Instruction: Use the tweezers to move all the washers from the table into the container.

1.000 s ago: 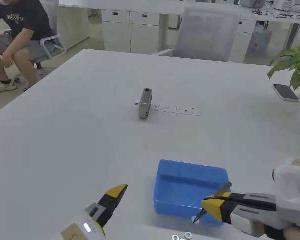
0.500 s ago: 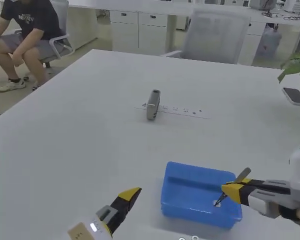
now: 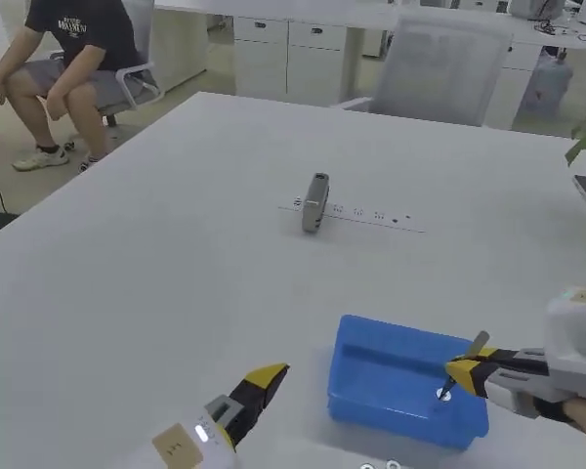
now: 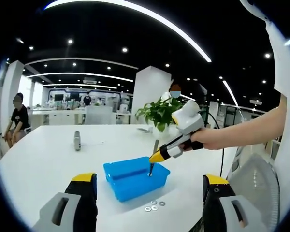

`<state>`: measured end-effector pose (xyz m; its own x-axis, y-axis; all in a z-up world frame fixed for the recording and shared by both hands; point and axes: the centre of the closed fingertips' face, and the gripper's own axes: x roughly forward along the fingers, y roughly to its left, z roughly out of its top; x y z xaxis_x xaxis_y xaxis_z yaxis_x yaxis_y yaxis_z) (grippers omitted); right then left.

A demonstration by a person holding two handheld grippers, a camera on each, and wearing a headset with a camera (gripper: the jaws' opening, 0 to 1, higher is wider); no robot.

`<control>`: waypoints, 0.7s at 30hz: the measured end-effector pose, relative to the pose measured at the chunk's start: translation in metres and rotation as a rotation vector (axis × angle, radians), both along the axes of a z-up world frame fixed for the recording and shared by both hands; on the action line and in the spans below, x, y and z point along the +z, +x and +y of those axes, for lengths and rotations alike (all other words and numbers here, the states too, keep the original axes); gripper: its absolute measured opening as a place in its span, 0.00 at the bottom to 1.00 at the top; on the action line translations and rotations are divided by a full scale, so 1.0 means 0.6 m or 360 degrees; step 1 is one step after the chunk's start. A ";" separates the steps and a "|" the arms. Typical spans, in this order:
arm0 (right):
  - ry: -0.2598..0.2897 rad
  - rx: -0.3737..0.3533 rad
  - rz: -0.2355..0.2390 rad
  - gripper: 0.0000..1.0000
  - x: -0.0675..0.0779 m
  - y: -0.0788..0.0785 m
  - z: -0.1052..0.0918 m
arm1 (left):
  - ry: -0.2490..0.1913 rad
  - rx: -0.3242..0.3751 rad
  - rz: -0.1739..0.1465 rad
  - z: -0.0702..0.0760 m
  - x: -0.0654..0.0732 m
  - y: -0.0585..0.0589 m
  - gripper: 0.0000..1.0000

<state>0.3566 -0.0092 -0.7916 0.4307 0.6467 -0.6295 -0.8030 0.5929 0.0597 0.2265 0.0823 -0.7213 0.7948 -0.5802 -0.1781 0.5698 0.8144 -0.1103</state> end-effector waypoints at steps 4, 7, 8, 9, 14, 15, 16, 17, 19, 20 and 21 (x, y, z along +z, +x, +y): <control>-0.0006 -0.0021 0.0012 0.03 -0.008 -0.002 -0.002 | 0.0002 0.0005 0.0002 0.001 0.000 0.000 0.92; 0.0006 -0.0044 0.0020 0.03 -0.010 -0.004 -0.002 | 0.0005 0.0002 0.0006 0.001 -0.001 0.000 0.91; 0.0021 -0.0051 0.0026 0.03 -0.011 -0.003 -0.003 | 0.0005 0.0001 0.0007 0.000 -0.001 -0.001 0.91; 0.0027 -0.0056 0.0031 0.03 -0.012 -0.004 -0.002 | 0.0005 0.0000 0.0008 0.000 -0.001 -0.001 0.91; 0.0006 -0.0024 0.0008 0.03 -0.016 -0.002 -0.005 | -0.0033 0.0011 0.0029 0.004 -0.002 0.001 0.91; 0.0017 -0.0026 0.0005 0.04 -0.014 -0.001 -0.005 | -0.0045 0.0022 0.0036 0.007 -0.001 0.002 0.91; 0.0016 -0.0026 0.0002 0.04 -0.013 -0.001 -0.006 | -0.0061 0.0030 0.0034 0.008 0.000 0.003 0.91; 0.0019 -0.0027 -0.0003 0.04 -0.010 -0.002 -0.007 | -0.0073 0.0036 0.0035 0.010 0.001 0.004 0.91; 0.0029 -0.0025 -0.0012 0.03 -0.003 -0.002 -0.008 | -0.0084 0.0052 0.0046 0.013 0.000 0.006 0.91; 0.0036 -0.0024 -0.0014 0.03 -0.002 0.003 -0.011 | -0.0086 0.0057 0.0050 0.014 -0.001 0.006 0.91; 0.0044 -0.0027 -0.0017 0.03 0.001 0.003 -0.012 | -0.0086 0.0058 0.0050 0.014 -0.001 0.006 0.91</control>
